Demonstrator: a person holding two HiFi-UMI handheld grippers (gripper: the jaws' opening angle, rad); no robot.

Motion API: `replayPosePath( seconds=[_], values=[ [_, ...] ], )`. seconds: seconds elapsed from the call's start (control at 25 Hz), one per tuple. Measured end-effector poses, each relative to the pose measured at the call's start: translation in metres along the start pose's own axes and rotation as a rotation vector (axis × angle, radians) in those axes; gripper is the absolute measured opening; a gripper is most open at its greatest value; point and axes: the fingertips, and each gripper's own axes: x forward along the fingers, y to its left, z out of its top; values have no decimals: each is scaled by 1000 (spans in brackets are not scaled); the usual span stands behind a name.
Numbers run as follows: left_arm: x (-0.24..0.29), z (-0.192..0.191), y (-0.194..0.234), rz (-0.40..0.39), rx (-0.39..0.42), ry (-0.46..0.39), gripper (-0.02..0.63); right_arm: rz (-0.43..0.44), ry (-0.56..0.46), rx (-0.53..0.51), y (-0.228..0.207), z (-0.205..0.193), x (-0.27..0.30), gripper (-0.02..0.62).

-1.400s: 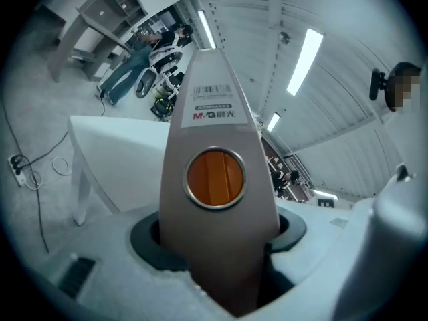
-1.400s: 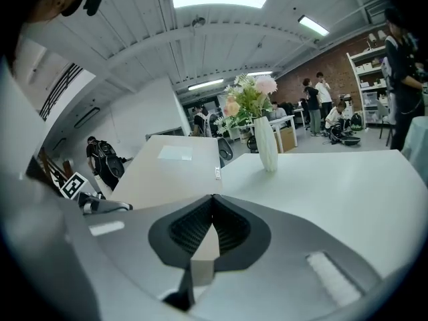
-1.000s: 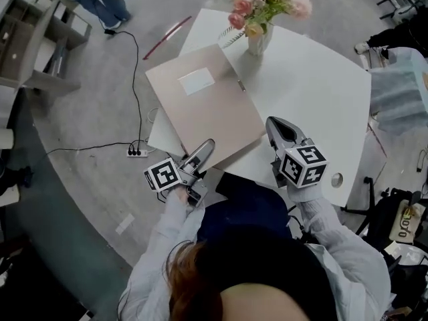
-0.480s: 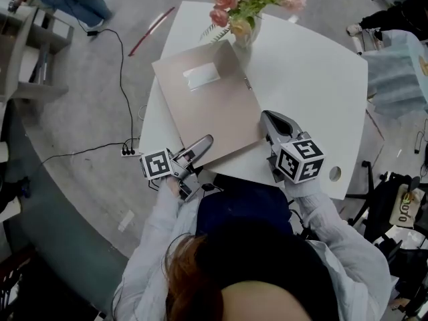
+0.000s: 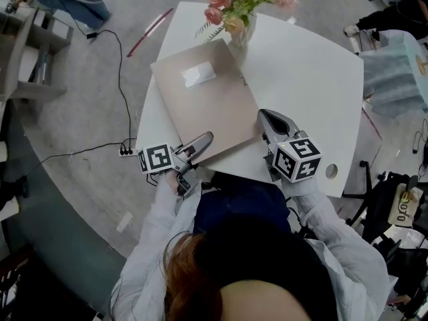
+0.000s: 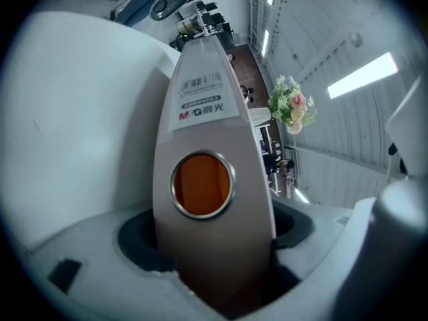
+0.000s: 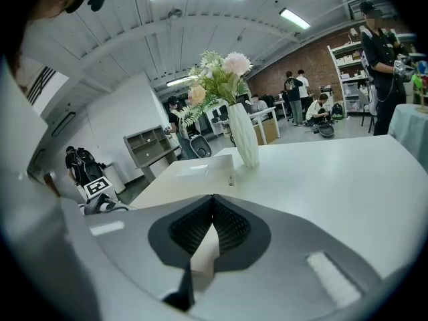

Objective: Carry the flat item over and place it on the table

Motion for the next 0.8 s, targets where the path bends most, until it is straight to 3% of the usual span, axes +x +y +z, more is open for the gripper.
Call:
replayPosePath(
  seconds=[0.2,0.44,0.56,0.64,0.8],
  values=[
    [-9,0,14,259,251,55,482,6,-15,5,1,4,-9,12],
    [-17,2,23,406,322,21,523,8,-32,0,2,8,-16,12],
    [-27,8,28,539,445,1,535,3,-38,-8,1,9,-23,12],
    [-29,10,26,575,506,3,542,-5,-45,-11,0,9,-28,12],
    [-33,10,15,556,530,-45,543,-15,-65,-21,1,10,-40,12]
  ],
)
